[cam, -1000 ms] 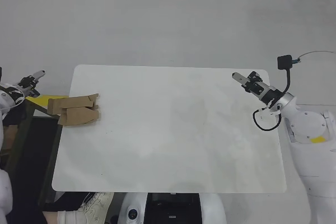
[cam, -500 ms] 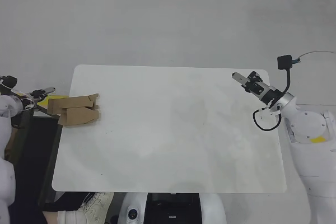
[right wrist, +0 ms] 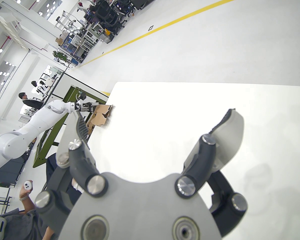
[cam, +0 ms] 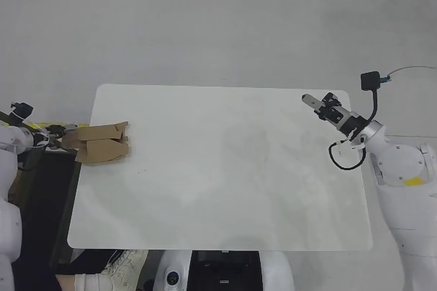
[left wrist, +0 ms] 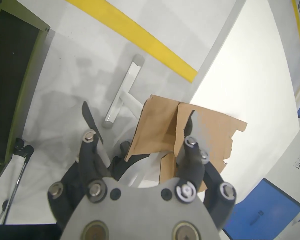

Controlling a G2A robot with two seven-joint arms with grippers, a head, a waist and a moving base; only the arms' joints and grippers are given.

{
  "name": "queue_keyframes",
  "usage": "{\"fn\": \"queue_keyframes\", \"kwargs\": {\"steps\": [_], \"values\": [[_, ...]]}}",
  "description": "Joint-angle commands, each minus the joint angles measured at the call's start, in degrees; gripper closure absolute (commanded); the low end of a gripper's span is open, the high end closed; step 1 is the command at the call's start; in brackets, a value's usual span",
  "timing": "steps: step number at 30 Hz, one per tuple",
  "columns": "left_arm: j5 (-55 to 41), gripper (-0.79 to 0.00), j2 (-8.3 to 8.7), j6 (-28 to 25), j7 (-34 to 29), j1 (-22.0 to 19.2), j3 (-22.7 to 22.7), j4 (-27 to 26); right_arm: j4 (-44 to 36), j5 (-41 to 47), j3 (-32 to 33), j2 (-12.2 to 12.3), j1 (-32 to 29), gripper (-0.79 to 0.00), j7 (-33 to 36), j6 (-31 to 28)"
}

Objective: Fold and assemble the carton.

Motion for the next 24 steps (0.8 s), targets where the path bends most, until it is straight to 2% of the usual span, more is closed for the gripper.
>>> {"fn": "queue_keyframes", "kwargs": {"steps": [1, 2, 5, 6, 14, 24], "values": [[0.07, -0.231, -0.11, 0.02, -0.03, -0.30, 0.20, 0.41, 0.00, 0.00, 0.00, 0.00, 0.00, -0.785, 0.00, 0.00], [0.08, -0.209, -0.15, -0.01, -0.01, -0.43, 0.27, 0.59, 0.00, 0.00, 0.00, 0.00, 0.00, -0.785, 0.00, 0.00], [-0.32, -0.037, -0.24, -0.02, -0.35, -0.81, 0.30, 1.24, 0.00, 0.00, 0.00, 0.00, 0.00, -0.785, 0.00, 0.00], [-0.46, -0.006, -0.26, -0.10, -0.52, -0.92, 0.29, 1.42, 0.00, 0.00, 0.00, 0.00, 0.00, -0.785, 0.00, 0.00], [-4.59, 0.000, 0.33, -4.39, -3.83, -2.20, -1.40, 2.83, 0.00, 0.00, 0.00, 0.00, 0.00, -0.785, 0.00, 0.00], [-17.93, 0.000, 1.82, -11.40, -12.04, -3.68, -7.03, 2.52, 0.00, 0.00, 0.00, 0.00, 0.00, -0.785, 0.00, 0.00]]}}
